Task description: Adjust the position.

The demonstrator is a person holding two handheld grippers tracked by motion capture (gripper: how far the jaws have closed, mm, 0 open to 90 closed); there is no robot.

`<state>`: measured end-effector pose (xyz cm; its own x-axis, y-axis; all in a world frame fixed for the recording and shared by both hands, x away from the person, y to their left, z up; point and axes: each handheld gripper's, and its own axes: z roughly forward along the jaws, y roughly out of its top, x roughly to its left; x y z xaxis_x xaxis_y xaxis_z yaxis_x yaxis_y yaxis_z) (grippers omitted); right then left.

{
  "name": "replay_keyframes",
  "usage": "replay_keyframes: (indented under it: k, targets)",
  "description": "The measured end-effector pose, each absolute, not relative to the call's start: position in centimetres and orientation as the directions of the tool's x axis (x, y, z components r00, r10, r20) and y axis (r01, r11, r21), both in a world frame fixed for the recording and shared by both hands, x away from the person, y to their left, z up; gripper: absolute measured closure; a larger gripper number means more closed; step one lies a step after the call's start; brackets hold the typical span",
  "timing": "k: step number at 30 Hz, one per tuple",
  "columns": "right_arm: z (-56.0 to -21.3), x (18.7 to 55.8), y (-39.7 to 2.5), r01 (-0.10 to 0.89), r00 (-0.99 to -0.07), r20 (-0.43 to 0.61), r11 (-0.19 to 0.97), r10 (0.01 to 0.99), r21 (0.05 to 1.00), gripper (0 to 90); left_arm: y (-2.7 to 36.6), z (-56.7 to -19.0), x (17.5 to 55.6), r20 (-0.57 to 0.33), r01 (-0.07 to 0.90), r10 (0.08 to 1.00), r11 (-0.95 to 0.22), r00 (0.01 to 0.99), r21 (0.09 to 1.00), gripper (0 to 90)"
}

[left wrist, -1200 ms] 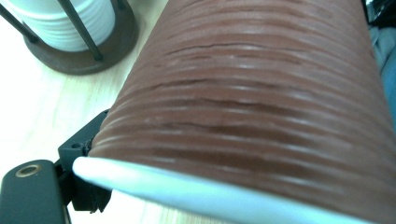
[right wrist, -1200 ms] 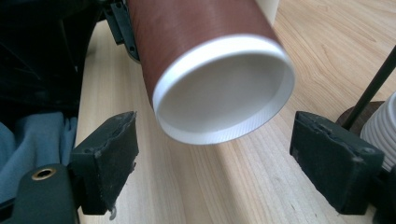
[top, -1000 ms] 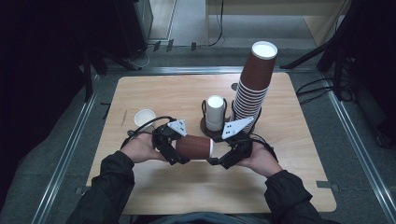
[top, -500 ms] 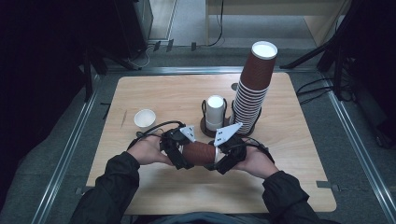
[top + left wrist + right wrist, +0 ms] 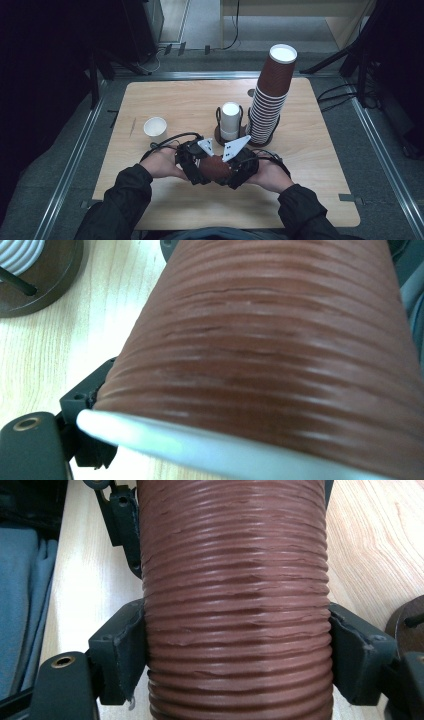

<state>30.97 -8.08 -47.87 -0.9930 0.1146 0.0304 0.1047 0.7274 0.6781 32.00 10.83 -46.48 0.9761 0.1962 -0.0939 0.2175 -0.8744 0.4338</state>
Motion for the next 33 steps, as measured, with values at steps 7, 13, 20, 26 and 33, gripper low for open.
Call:
replay_keyframes:
  k: [7, 13, 20, 26, 33]
  targets:
    - [-47.5, 31.1, -8.6, 0.087, -0.994, 0.012, 0.715, 0.11, 0.693, 21.0, 11.4, -46.1, 32.0, -0.097, 0.228, 0.207, -0.833, 0.973, 0.504, 0.1]
    - [-47.2, 31.5, -9.4, 0.109, -0.99, 0.019, 0.689, 0.137, 0.716, 20.9, 12.4, -45.4, 32.2, -0.114, 0.255, 0.231, -0.792, 0.966, 0.555, 0.0]
    - [-47.0, 31.6, -10.1, 0.131, -0.988, 0.046, 0.65, 0.146, 0.748, 20.8, 14.0, -44.8, 32.5, -0.146, 0.266, 0.224, -0.738, 0.964, 0.62, 0.0]
    - [-46.9, 31.8, -10.5, 0.14, -0.986, 0.053, 0.622, 0.156, 0.771, 20.8, 15.0, -44.5, 32.5, -0.196, 0.31, 0.243, -0.66, 0.95, 0.685, 0.0]
    - [-46.6, 31.9, -10.8, 0.152, -0.985, 0.073, 0.58, 0.157, 0.8, 20.8, 14.9, -44.5, 32.5, -0.235, 0.34, 0.248, -0.609, 0.94, 0.717, 0.0]
